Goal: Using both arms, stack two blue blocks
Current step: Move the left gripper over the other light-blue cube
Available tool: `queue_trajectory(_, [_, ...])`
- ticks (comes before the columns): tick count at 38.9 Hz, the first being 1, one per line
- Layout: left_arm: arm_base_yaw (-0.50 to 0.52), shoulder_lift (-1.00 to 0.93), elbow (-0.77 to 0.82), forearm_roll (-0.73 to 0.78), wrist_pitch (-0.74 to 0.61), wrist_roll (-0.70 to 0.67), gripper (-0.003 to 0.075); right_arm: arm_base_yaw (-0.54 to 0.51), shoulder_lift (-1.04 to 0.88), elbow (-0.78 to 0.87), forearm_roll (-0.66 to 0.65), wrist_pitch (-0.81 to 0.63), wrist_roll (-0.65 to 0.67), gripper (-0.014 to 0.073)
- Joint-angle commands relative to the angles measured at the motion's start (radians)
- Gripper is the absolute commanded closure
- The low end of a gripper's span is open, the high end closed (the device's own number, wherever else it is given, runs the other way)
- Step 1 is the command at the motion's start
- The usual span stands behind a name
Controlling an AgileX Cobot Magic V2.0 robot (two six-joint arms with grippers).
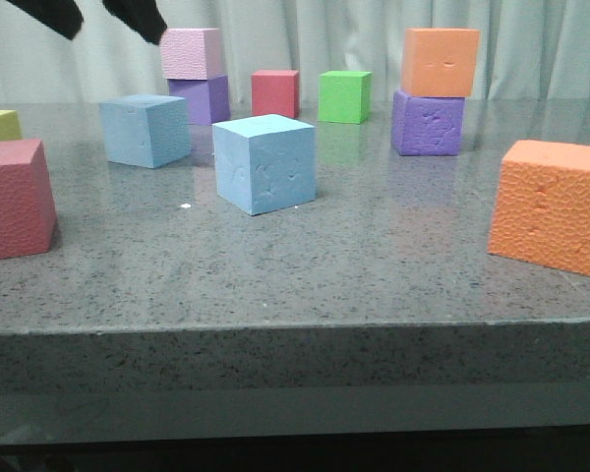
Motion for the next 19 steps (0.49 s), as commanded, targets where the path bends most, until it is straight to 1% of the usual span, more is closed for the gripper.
queue_trajectory(1, [-0.009, -0.01, -0.066, -0.049, -0.003, 0.012, 0.0028, -0.007, -0.002, -0.026, 0.009, -0.054, -0.011, 0.0652])
queue_trajectory(10, [-0.048, 0.038, -0.07, -0.039, -0.007, 0.039, 0.0028, -0.007, 0.003, -0.026, 0.009, -0.055, -0.011, 0.0652])
queue_trajectory(19, [-0.055, 0.072, -0.072, -0.037, -0.011, 0.039, 0.0028, -0.007, 0.003, -0.026, 0.009, -0.055, -0.011, 0.0652])
